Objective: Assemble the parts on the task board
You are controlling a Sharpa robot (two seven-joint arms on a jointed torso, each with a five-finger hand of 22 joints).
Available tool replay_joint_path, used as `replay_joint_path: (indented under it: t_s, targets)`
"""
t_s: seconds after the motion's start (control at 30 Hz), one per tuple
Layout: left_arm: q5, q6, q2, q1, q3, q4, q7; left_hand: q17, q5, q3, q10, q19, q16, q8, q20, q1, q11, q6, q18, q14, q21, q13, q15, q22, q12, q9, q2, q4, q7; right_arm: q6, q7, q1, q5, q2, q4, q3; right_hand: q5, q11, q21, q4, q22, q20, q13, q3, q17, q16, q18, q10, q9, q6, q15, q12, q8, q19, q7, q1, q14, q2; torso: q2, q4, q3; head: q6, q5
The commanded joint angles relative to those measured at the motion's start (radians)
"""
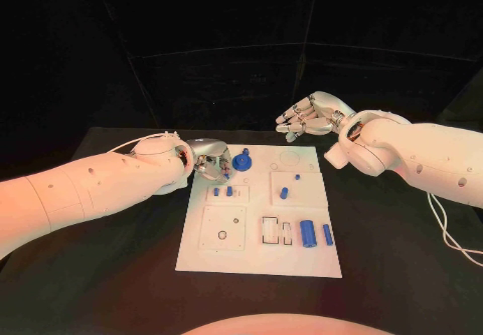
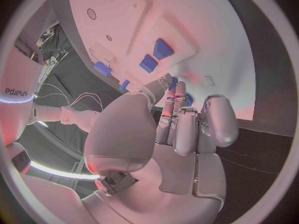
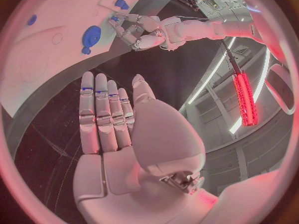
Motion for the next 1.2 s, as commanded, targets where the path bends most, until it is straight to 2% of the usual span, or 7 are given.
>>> replay_joint_path:
  t_s: [0.03, 0.3, 0.57, 0.8, 0.9, 1.1, 1.2]
  targets:
    - [0.003, 0.025, 0.001, 0.0, 0.0, -0.002, -0.012, -0.01, 0.001, -0.005, -0.024, -0.01, -0.008, -0.029, 0.003, -0.021, 0.016, -0.045, -0.014, 0.036, -0.014, -0.008, 0.008, -0.009, -0.023, -0.013, -0.013, 0.005, 0.009, -0.002, 0.007, 0.002, -0.001, 0.0, 0.001, 0.001, 0.002, 0.001, -0.005, -0.004, -0.001, -0.002, -0.001, -0.002, -0.001, -0.007, 0.005, -0.007, 0.0, 0.004, 0.002, 0.004, 0.005, 0.008, 0.001, 0.0, -0.006, 0.01, 0.0, 0.0002, 0.0, -0.001, -0.001]
    - [0.007, 0.024, 0.001, 0.0, -0.001, -0.001, -0.018, -0.035, 0.002, -0.028, -0.101, -0.026, -0.019, -0.087, 0.018, -0.047, 0.035, -0.131, -0.005, 0.028, -0.059, -0.025, 0.025, -0.046, -0.076, -0.035, -0.053, 0.01, 0.022, -0.003, 0.007, 0.002, -0.001, 0.0, 0.001, 0.001, 0.002, 0.001, -0.006, -0.005, -0.001, -0.002, -0.002, -0.002, -0.001, -0.007, 0.005, -0.007, 0.0, 0.004, 0.002, 0.004, 0.005, 0.008, 0.001, 0.001, -0.006, 0.01, -0.001, 0.0007, -0.0003, -0.001, -0.002]
    - [0.008, 0.01, -0.004, 0.0, -0.001, 0.001, -0.015, -0.038, 0.002, -0.033, -0.107, -0.027, -0.021, -0.09, 0.02, -0.049, 0.036, -0.134, -0.004, 0.027, -0.063, -0.025, 0.026, -0.049, -0.078, -0.034, -0.055, 0.011, 0.023, 0.006, -0.004, 0.002, -0.015, -0.003, 0.001, 0.001, 0.002, 0.001, -0.006, -0.006, -0.002, -0.002, -0.002, -0.002, -0.001, -0.006, 0.006, -0.007, -0.001, 0.004, 0.001, 0.004, 0.005, 0.009, 0.001, 0.002, -0.005, 0.01, 0.0, 0.0008, -0.0006, 0.001, -0.002]
    - [0.016, -0.01, -0.024, 0.0, 0.0, 0.003, -0.015, -0.045, 0.003, -0.047, -0.141, -0.035, -0.023, -0.113, 0.026, -0.041, 0.042, -0.169, 0.004, 0.026, -0.095, -0.024, 0.031, -0.075, -0.089, -0.037, -0.058, 0.011, 0.019, 0.036, -0.068, 0.002, -0.169, -0.008, -0.006, 0.0, -0.011, -0.001, 0.009, -0.018, 0.004, -0.017, -0.004, -0.007, 0.024, 0.024, 0.006, -0.019, -0.004, -0.005, -0.012, -0.001, 0.001, 0.053, 0.0, 0.017, 0.046, 0.004, -0.001, 0.001, -0.0008, 0.004, -0.002]
    - [0.039, -0.034, -0.043, 0.0, 0.0, 0.007, -0.012, -0.043, 0.003, -0.051, -0.153, -0.039, -0.021, -0.116, 0.028, -0.036, 0.044, -0.173, 0.007, 0.027, -0.111, -0.024, 0.033, -0.088, -0.091, -0.036, -0.055, 0.012, 0.023, 0.05, -0.102, 0.002, -0.264, -0.014, -0.01, 0.0, -0.019, -0.008, 0.042, -0.039, 0.019, -0.039, -0.012, -0.001, 0.053, 0.064, 0.007, -0.038, -0.003, -0.003, -0.029, 0.006, 0.001, 0.111, -0.006, 0.044, 0.108, 0.004, -0.001, 0.0021, -0.0006, 0.007, -0.004]
    - [0.275, -0.115, -0.081, 0.002, 0.001, 0.011, 0.036, -0.045, 0.003, -0.042, -0.134, -0.051, -0.022, -0.094, 0.032, -0.027, 0.049, -0.131, 0.014, 0.025, -0.149, -0.018, 0.036, -0.119, -0.073, -0.027, -0.034, 0.017, 0.039, 0.065, -0.167, -0.001, -0.519, -0.035, -0.004, 0.0, -0.047, -0.034, 0.139, -0.072, 0.069, -0.094, -0.017, 0.023, 0.144, 0.198, 0.004, -0.013, -0.002, 0.028, -0.071, 0.03, 0.008, 0.236, -0.034, 0.09, 0.212, 0.015, -0.001, 0.0011, 0.0007, 0.02, -0.01]
    - [0.516, -0.139, -0.106, 0.002, 0.0, 0.022, 0.104, -0.149, 0.003, -0.03, -0.095, -0.091, -0.08, -0.071, 0.035, -0.025, 0.048, -0.092, 0.032, -0.014, -0.241, -0.009, 0.038, -0.194, -0.041, -0.022, -0.024, 0.02, 0.043, 0.049, -0.199, -0.015, -0.663, -0.056, 0.019, -0.001, -0.062, -0.045, 0.222, -0.081, 0.124, -0.11, -0.024, 0.036, 0.263, 0.39, -0.003, -0.009, -0.005, 0.046, -0.081, 0.034, -0.001, 0.268, -0.044, 0.095, 0.207, 0.011, -0.001, -0.001, -0.0006, 0.025, -0.017]
